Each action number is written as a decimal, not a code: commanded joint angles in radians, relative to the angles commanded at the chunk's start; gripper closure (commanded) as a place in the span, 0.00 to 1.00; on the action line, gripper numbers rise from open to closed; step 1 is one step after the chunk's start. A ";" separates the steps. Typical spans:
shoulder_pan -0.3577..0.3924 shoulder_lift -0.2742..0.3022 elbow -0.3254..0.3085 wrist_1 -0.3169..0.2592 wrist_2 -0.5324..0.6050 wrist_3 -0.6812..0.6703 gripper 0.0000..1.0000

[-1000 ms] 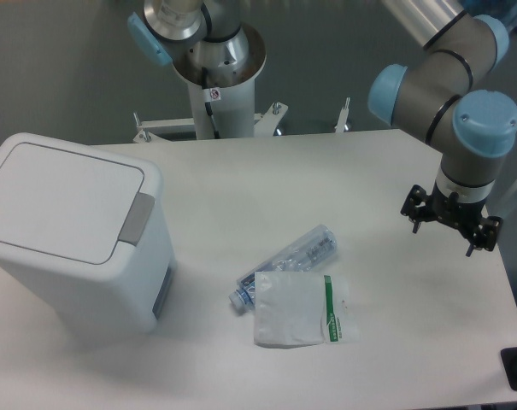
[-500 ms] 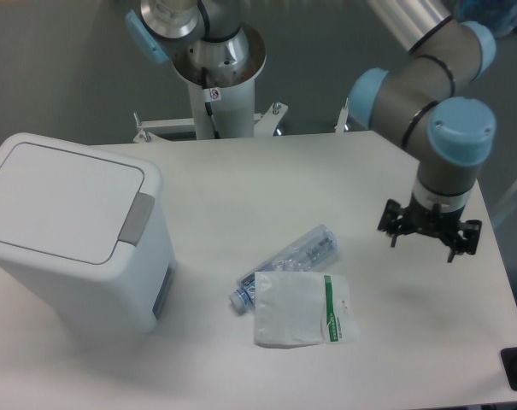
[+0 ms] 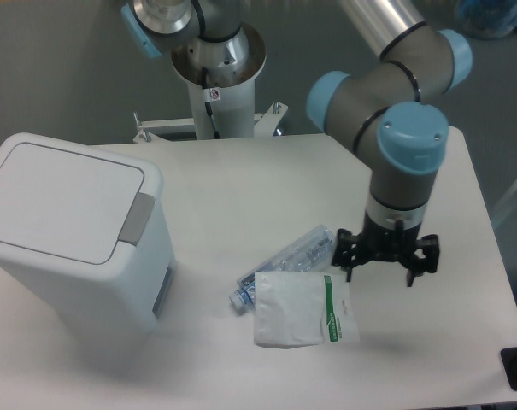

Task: Open the trash can
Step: 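Move the gripper over to the trash can lid edge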

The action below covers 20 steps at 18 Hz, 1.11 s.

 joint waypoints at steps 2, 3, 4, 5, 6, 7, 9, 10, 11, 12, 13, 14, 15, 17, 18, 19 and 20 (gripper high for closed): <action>-0.006 0.032 0.002 -0.023 -0.112 -0.063 0.00; -0.009 0.049 0.002 -0.048 -0.167 -0.095 0.00; -0.012 0.067 0.003 -0.075 -0.204 -0.114 0.00; -0.015 0.086 0.003 -0.103 -0.229 -0.117 0.00; -0.020 0.104 0.003 -0.135 -0.261 -0.117 0.00; -0.032 0.123 0.006 -0.166 -0.287 -0.117 0.00; -0.051 0.141 0.029 -0.213 -0.319 -0.117 0.00; -0.064 0.143 0.046 -0.229 -0.339 -0.118 0.00; -0.077 0.143 0.058 -0.241 -0.356 -0.119 0.00; -0.084 0.143 0.058 -0.249 -0.368 -0.115 0.00; -0.100 0.143 0.057 -0.249 -0.375 -0.115 0.00; -0.118 0.143 0.055 -0.249 -0.375 -0.114 0.00; -0.127 0.143 0.042 -0.249 -0.376 -0.109 0.00; -0.141 0.156 0.029 -0.250 -0.373 -0.112 0.00; -0.135 0.178 0.009 -0.250 -0.367 -0.111 0.00; -0.131 0.192 -0.007 -0.249 -0.364 -0.106 0.00; -0.129 0.202 -0.017 -0.249 -0.362 -0.106 0.00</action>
